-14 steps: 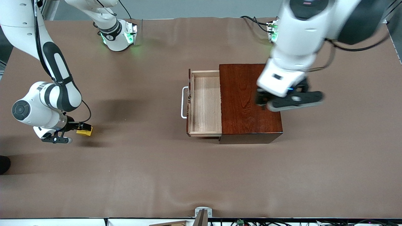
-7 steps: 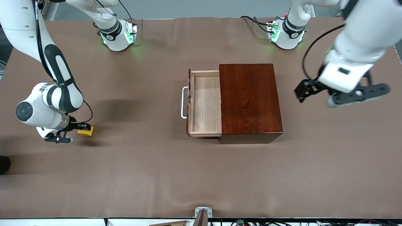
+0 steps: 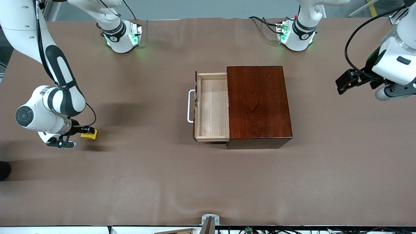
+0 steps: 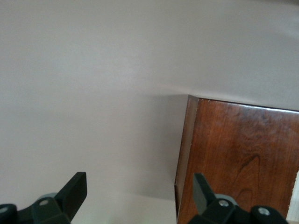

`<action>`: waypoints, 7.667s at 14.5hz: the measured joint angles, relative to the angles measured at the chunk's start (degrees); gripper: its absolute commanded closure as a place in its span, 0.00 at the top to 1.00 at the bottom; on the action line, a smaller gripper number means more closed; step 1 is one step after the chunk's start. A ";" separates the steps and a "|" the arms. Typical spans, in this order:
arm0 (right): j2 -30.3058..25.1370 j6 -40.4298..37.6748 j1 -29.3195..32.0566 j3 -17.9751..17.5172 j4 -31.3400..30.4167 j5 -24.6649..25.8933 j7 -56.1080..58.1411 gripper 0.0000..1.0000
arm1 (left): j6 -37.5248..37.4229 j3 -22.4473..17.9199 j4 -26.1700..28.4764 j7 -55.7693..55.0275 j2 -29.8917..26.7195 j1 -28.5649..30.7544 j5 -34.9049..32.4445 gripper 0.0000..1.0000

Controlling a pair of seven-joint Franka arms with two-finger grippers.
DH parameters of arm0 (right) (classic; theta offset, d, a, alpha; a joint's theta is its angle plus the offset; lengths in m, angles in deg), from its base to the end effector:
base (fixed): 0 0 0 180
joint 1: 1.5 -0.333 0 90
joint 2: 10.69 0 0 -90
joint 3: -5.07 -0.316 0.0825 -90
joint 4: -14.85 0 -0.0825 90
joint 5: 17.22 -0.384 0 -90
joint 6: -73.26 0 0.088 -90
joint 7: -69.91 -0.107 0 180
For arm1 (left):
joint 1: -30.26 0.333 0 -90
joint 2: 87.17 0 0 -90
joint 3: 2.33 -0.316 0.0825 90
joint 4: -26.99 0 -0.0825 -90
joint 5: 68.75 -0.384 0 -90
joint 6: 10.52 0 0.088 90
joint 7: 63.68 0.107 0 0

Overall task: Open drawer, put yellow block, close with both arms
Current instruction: 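Grasp the yellow cube with the right gripper while the left gripper withdraws, then lift the yellow cube with the right gripper and carry it over the drawer, then lower the cube into the drawer and open the right gripper, then raise the right gripper away while the left gripper reaches the drawer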

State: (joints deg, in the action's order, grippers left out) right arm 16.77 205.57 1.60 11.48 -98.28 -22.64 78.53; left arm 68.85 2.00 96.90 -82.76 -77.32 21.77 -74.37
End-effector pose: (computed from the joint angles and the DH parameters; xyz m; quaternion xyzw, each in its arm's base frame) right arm 0.5908 -0.0957 0.2141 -0.9968 0.0375 0.0681 0.0175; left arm 0.5747 -0.1134 0.6728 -0.9971 -0.0640 -0.0084 0.0410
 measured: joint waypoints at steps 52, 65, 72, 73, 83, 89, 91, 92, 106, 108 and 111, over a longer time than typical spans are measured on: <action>-10.25 -15.73 -51.33 -1.22 15.22 -0.58 -118.52 0.15 | 7.98 2.71 18.37 3.60 -12.30 4.29 1.44 1.00; -2.69 -9.33 -54.41 -1.24 19.39 -5.18 -128.31 0.15 | 7.87 3.18 18.61 3.60 -12.30 4.26 1.51 1.00; 0.99 -8.07 -54.73 -1.14 19.50 -5.19 -128.61 0.34 | 7.85 3.18 18.66 3.60 -12.31 4.26 1.52 1.00; 1.23 -8.05 -54.73 -1.12 19.52 -5.19 -128.61 0.51 | 7.74 3.18 18.66 3.60 -12.30 4.26 1.52 1.00; 1.36 -8.94 -54.13 -0.18 23.48 -5.33 -128.96 1.00 | 7.46 3.18 18.63 3.60 -12.30 4.25 2.91 1.00; 1.12 -22.96 -48.03 0.25 33.32 -5.35 -126.02 1.00 | 7.67 8.53 17.03 3.26 -10.16 3.24 4.16 1.00; 1.04 -26.18 -45.82 0.27 34.98 -5.38 -123.08 1.00 | 8.28 11.73 15.62 0.10 -7.55 3.01 4.19 1.00; 1.03 -27.29 -44.75 0.27 35.67 -5.39 -121.55 1.00 | 8.56 13.26 14.66 -2.90 -6.01 2.65 4.21 1.00; -4.61 -41.78 -31.15 2.42 39.37 -5.35 -84.29 1.00 | 35.22 15.87 8.04 -54.34 14.60 -19.47 4.12 1.00; -6.24 -43.89 -28.65 2.54 39.50 -5.35 -76.37 1.00 | 38.53 14.69 6.54 -60.54 17.46 -22.61 3.00 1.00; -8.22 -46.66 -25.68 2.59 39.54 -5.35 -68.44 1.00 | 43.21 8.04 3.51 -69.23 22.12 -31.19 1.88 1.00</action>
State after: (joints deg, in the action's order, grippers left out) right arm 8.55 158.91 -24.08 14.06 -58.74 -27.99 10.09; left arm 112.07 10.04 100.41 -151.99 -55.20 -9.42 -72.49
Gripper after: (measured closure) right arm 0.000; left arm 0.000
